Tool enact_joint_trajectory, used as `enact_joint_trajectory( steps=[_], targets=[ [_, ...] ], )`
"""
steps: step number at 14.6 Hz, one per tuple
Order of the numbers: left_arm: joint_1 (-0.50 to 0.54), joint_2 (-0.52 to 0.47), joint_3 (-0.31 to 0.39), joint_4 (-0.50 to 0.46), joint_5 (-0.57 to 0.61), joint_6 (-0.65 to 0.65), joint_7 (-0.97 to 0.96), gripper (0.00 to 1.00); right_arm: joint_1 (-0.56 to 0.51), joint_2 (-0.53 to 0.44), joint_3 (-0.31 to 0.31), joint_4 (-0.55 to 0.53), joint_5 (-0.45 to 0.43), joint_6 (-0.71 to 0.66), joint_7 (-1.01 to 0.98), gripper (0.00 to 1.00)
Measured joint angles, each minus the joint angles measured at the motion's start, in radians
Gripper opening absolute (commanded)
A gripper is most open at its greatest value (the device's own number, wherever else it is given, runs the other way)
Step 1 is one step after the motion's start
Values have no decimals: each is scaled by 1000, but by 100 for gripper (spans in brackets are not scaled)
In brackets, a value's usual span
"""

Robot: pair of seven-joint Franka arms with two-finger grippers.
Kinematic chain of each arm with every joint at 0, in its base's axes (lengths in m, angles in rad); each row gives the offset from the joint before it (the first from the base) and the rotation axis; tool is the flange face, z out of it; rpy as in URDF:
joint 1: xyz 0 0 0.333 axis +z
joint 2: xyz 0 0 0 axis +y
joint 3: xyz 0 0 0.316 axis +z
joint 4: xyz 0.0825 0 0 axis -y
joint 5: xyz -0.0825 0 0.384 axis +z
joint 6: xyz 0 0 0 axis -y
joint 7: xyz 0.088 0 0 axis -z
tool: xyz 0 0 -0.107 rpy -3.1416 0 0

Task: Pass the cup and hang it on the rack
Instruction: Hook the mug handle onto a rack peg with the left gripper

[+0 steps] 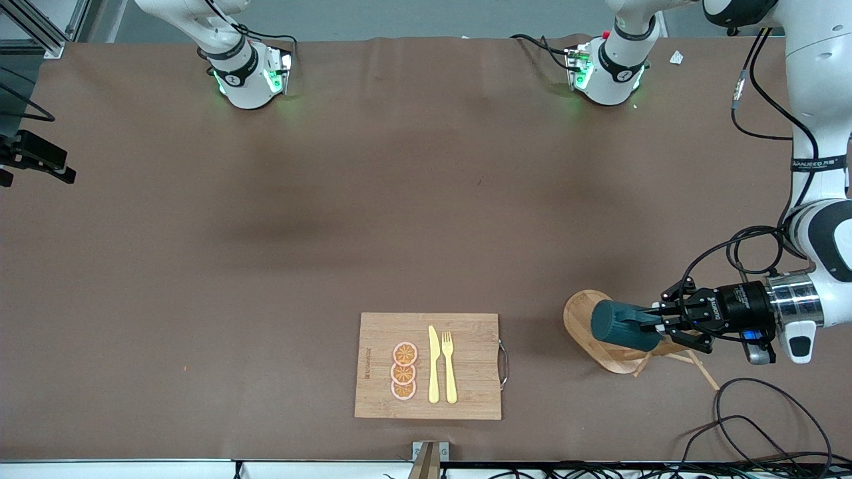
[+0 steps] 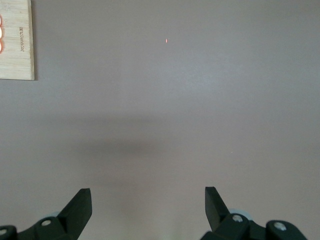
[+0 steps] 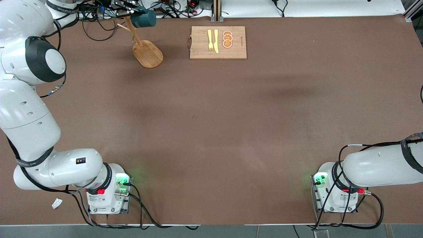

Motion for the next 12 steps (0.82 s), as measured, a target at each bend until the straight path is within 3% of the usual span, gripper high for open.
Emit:
enact_joint_trajectory(
  steps=[12],
  targets=[
    [31,28,1,0,0,0,35,2,0,0,0,0,0,0,0,100]
  ],
)
